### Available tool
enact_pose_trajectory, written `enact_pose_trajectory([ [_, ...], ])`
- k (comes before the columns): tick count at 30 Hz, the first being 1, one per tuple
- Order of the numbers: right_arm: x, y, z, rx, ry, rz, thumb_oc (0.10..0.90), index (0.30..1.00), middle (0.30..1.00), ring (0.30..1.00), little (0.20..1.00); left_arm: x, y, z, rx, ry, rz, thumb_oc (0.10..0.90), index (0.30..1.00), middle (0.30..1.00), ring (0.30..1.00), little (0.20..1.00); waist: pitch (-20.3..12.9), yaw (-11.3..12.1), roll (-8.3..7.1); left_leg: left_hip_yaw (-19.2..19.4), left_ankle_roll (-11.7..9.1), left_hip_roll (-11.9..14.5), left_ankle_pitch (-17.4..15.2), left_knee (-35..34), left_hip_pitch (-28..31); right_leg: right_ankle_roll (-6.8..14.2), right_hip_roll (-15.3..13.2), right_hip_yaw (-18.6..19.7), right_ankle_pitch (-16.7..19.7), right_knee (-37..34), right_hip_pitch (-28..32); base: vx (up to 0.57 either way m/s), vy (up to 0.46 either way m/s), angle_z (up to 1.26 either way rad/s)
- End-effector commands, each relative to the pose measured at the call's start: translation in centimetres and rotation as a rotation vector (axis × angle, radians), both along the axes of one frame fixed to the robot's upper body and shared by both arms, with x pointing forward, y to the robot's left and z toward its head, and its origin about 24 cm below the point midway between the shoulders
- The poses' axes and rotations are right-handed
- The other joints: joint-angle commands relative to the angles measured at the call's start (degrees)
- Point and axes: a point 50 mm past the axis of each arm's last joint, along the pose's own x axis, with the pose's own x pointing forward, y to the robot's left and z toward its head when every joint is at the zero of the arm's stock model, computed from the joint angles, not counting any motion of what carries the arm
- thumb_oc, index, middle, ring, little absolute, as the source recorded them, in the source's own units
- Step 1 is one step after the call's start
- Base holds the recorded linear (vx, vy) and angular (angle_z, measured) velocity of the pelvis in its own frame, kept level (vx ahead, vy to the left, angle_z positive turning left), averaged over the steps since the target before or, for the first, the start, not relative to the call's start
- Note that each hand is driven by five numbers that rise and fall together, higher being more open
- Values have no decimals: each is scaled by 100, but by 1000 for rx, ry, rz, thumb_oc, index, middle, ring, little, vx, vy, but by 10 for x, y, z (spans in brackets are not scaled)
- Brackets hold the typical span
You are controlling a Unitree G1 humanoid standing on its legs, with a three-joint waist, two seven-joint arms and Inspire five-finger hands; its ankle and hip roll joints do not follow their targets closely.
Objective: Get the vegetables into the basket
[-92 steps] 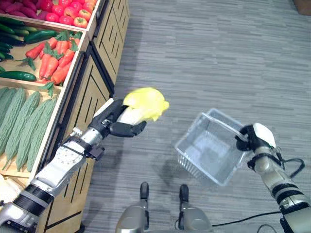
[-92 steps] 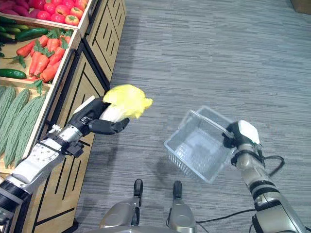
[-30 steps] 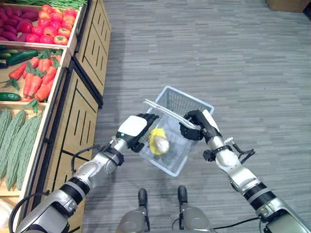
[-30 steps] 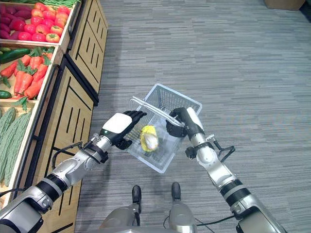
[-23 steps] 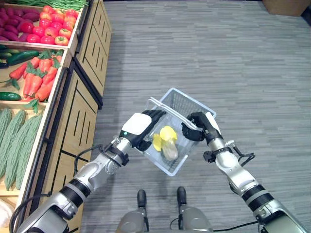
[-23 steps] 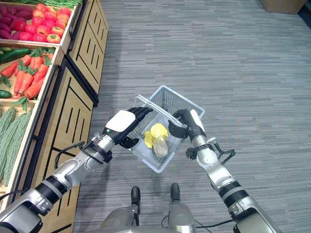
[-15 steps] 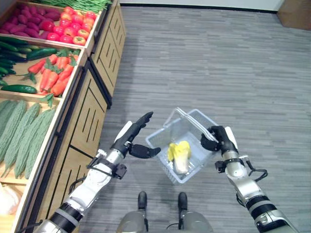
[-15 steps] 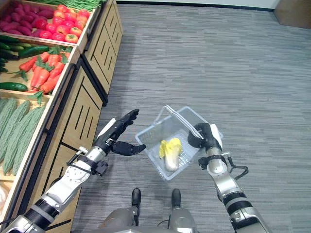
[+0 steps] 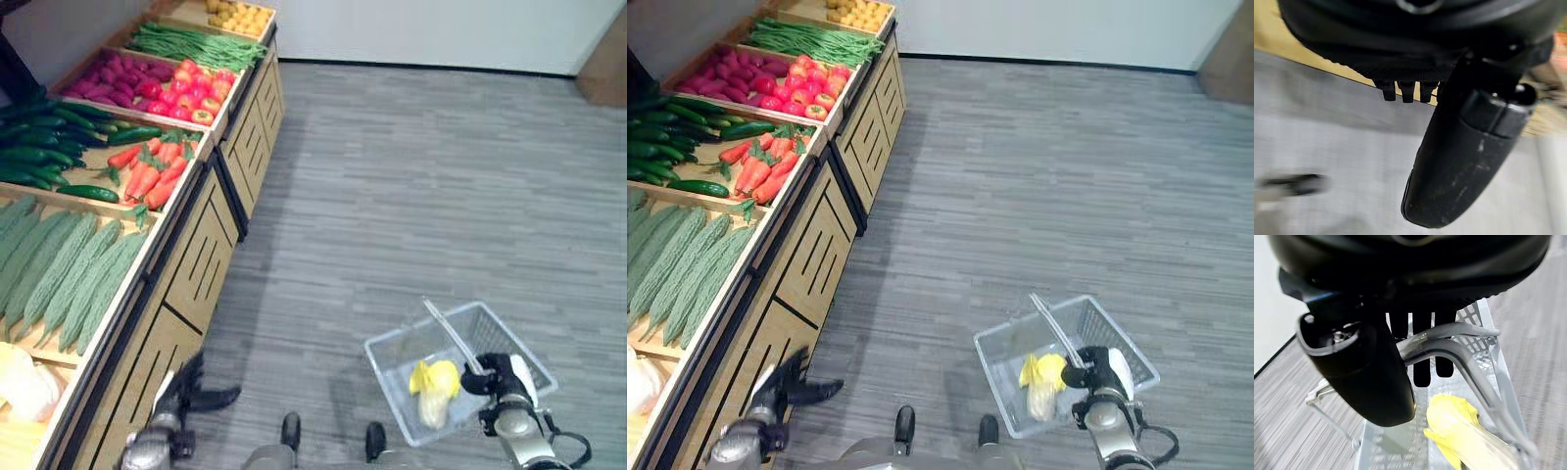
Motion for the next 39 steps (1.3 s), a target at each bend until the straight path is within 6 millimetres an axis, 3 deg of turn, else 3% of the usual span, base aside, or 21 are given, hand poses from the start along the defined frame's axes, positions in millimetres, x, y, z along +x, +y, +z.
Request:
enact_pose_trajectory([
  [1, 48, -18, 48, -48, -330, -49, 400, 300, 300, 300, 300, 44, 7, 16, 95, -114, -45, 900, 1000, 1000, 1000, 1000, -116, 68, -165, 30, -391, 342, -253, 38, 191, 368, -303, -28, -287, 29, 131, 0, 0, 0],
  [2, 45, -19, 46, -40, -326, -62, 400, 300, 300, 300, 300, 35, 8, 9, 110, -57, -27, 900, 1000, 1000, 1000, 1000, -122, 55, -168, 37, -394, 344, -257, 38, 187, 368, -304, -27, -288, 29, 124, 0, 0, 0],
  [3, 42, -18, 43, -22, -328, -77, 400, 300, 300, 300, 300, 13, 11, -5, 140, 81, 30, 900, 1000, 1000, 1000, 1000, -132, 38, -180, 54, -395, 347, -254, 38, 179, 365, -305, -21, -284, 32, 108, 0, 0, 0],
  [4, 43, -16, 44, -19, -338, -77, 400, 300, 300, 300, 300, 14, 8, -6, 137, 84, 25, 900, 1000, 1000, 1000, 1000, -118, 19, -187, 61, -396, 348, -258, 38, 180, 365, -302, -16, -282, 40, 96, 0, 0, 0],
  [6, 43, -16, 42, -3, -345, -107, 400, 300, 300, 300, 300, -3, 5, -17, 176, 219, 51, 900, 1000, 1000, 1000, 1000, -103, -5, -207, 82, -391, 352, -261, 38, 165, 359, -303, 17, -276, 58, 58, 0, 0, 0],
  [8, 43, -14, 39, 17, -344, -123, 400, 300, 300, 300, 300, -19, 0, -23, 193, 318, 11, 900, 1000, 1000, 1000, 1000, -73, -21, -226, 115, -375, 352, -279, 38, 179, 361, -311, 33, -267, 72, 51, 18, 40, -6],
  [9, 43, -10, 36, 37, -328, -107, 400, 300, 300, 300, 300, -36, -4, -28, 202, 409, -41, 900, 1000, 1000, 1000, 1000, -42, -20, -261, 178, -333, 334, -333, 71, 193, 371, -336, 66, -271, 124, 26, 53, 134, -23],
  [10, 40, -8, 31, 53, -289, -80, 400, 300, 300, 300, 300, -42, -11, -31, 173, 433, -95, 900, 1000, 1000, 1000, 1000, 38, 15, -322, 264, -232, 266, -502, 374, 96, 398, -423, 108, -276, 285, -54, 34, 182, -29],
  [16, 43, -2, 27, 70, -239, -17, 400, 300, 300, 300, 300, -28, -14, -30, 170, 392, -129, 900, 1000, 1000, 1000, 1000, 271, 89, -435, 270, -54, -29, -863, 1104, -335, 540, -680, 176, -244, 823, -373, -9, 164, -12],
  [18, 51, -2, 30, 67, -237, 6, 400, 300, 300, 300, 300, -11, -9, -24, 191, 325, -142, 900, 1000, 1000, 1000, 1000, 486, 92, -394, 213, 182, -187, -950, 1160, -313, 601, -787, 261, 112, 2243, -1026, 39, 400, 10],
  [20, 53, 0, 30, 78, -245, 15, 400, 300, 300, 300, 300, -5, -5, -22, 206, 301, -136, 900, 1000, 1000, 1000, 1000, 636, 53, -348, 116, 248, -246, -1020, 1212, -148, 493, -647, 389, 227, 2744, -1364, 153, 183, 10],
  [23, 56, 1, 34, 74, -261, 31, 400, 300, 300, 300, 300, -2, -3, -20, 214, 284, -125, 900, 1000, 1000, 1000, 1000, 697, 17, -361, 97, 251, -297, -1091, 1150, 17, 437, -618, 301, 199, 2426, -1540, 149, 8, 12],
  [27, 66, 0, 42, 64, -300, 31, 400, 300, 300, 300, 300, 3, -5, -20, 206, 275, -113, 900, 1000, 1000, 1000, 1000, 814, -79, -463, -45, 156, -403, -1382, 1196, 323, 583, -762, 211, 535, 1129, -1777, 212, -98, 18],
  [31, 68, 3, 42, 59, -305, 41, 400, 300, 300, 300, 300, 3, -8, -21, 194, 269, -81, 900, 1000, 1000, 1000, 1000, 787, -96, -469, -119, 66, -328, -1523, 1197, 511, 654, -784, 152, 695, 901, -1834, 207, -132, 27],
  [34, 68, 6, 42, 64, -303, 56, 400, 300, 300, 300, 300, -3, -13, -24, 174, 283, -52, 900, 1000, 1000, 1000, 1000, 656, -66, -476, -171, -59, -202, -1591, 1182, 656, 594, -742, -44, 585, 967, -1752, 229, -225, 23],
  [36, 69, 2, 48, 48, -326, 65, 400, 300, 300, 300, 300, -9, -17, -27, 147, 297, 4, 900, 1000, 1000, 1000, 1000, 508, -81, -325, -371, -300, 180, -1245, 1251, 699, 343, -449, -237, 196, 1328, -1754, 424, -472, 28],
  [39, 66, -6, 52, 33, -341, 52, 400, 300, 300, 300, 300, -5, -20, -26, 148, 277, 1, 900, 1000, 1000, 1000, 1000, 501, -115, -246, -473, -423, 293, -875, 1595, 569, 187, -242, -217, -56, 1463, -1770, 276, -308, 19],
])
